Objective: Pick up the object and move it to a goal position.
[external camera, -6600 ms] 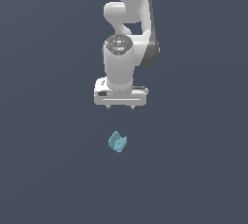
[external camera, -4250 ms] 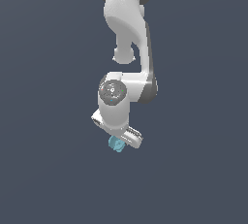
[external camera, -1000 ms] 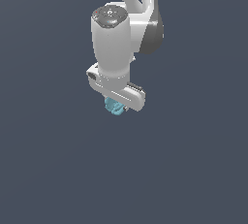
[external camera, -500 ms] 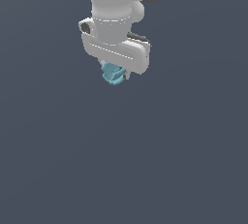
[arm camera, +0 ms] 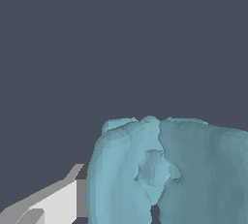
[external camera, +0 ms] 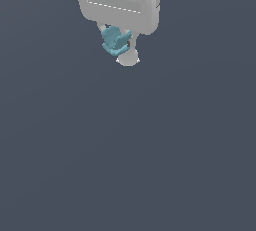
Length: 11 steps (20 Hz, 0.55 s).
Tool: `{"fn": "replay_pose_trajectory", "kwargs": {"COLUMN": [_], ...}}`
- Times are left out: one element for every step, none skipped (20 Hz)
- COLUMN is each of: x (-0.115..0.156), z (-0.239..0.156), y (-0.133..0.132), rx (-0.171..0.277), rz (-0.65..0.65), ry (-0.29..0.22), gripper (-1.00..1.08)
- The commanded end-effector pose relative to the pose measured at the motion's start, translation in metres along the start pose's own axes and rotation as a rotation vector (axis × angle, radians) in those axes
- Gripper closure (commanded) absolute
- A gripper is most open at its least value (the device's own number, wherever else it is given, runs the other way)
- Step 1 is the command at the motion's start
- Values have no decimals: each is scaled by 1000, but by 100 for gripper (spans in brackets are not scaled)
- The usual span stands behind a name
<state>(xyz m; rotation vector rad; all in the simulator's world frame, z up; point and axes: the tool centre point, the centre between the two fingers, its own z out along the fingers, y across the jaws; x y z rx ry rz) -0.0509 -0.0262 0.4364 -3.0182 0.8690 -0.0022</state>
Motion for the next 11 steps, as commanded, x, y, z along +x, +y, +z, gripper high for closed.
{"fn": "replay_pose_trajectory", "kwargs": {"x": [-4,-6,-7,-8,-8,-9,-9,-9,-9,-9,-9], "z": [-15,-20,-24,-28,-31,-33,-35,-37,-37,-38,-38], "y": [3,3,4,4,4,5,5,5,5,5,5], "rx": [-1,-1,-1,-1,-1,-1,-1,-1,-1,-1,-1], "rz": [0,-1,-1,-1,-1,-1,-1,-1,-1,-1,-1], "ry": [-1,-1,-1,-1,-1,-1,-1,-1,-1,-1,-1], "gripper": [108,108,108,108,108,108,108,108,108,108,108]}}
